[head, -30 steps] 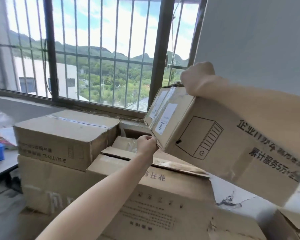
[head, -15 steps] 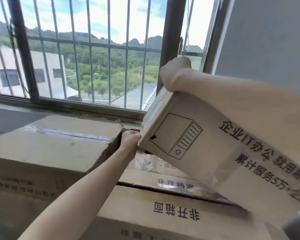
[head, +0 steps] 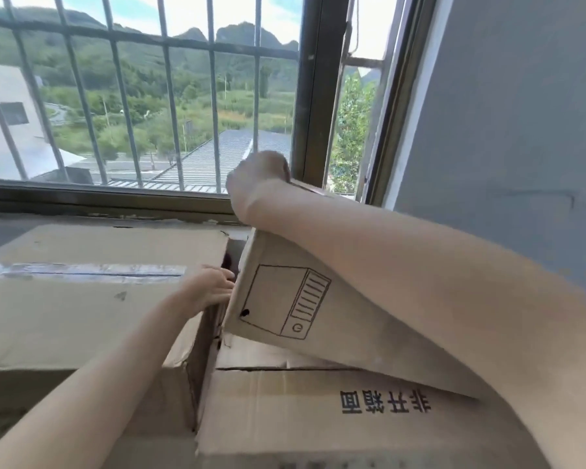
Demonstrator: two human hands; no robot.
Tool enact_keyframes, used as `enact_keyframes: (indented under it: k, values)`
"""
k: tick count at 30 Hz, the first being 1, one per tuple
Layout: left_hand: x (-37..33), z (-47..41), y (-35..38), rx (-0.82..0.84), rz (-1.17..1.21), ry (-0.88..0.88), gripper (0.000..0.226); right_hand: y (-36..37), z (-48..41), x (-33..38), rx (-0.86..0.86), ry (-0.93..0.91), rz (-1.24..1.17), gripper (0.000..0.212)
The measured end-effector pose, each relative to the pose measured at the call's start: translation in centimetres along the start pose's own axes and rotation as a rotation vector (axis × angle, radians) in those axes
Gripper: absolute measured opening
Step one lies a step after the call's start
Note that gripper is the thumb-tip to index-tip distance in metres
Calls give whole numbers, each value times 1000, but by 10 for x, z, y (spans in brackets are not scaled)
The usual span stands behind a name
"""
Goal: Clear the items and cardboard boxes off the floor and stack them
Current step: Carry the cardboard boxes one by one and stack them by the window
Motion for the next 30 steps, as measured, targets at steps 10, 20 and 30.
enact_keyframes:
  k: [10,20,30]
  values:
    - [18,27,-19,9,84,-7,21,153,44,-25,478,102,-666,12]
    - [-6,41,18,24,-111,39,13,354,185,-231,643,874,-681,56]
    - [-17,25,4,-20,-361,-44,20,389,191,-229,631,997,-1336,57]
Point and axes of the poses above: each hand's wrist, its own z-axis away from the middle knuckle, its own y-axis out of the palm, x = y × z, the point moved 10 cm from there along -z, towards the middle knuckle, and after that the axes turned 10 degrees about y, right-handed, at the moved point
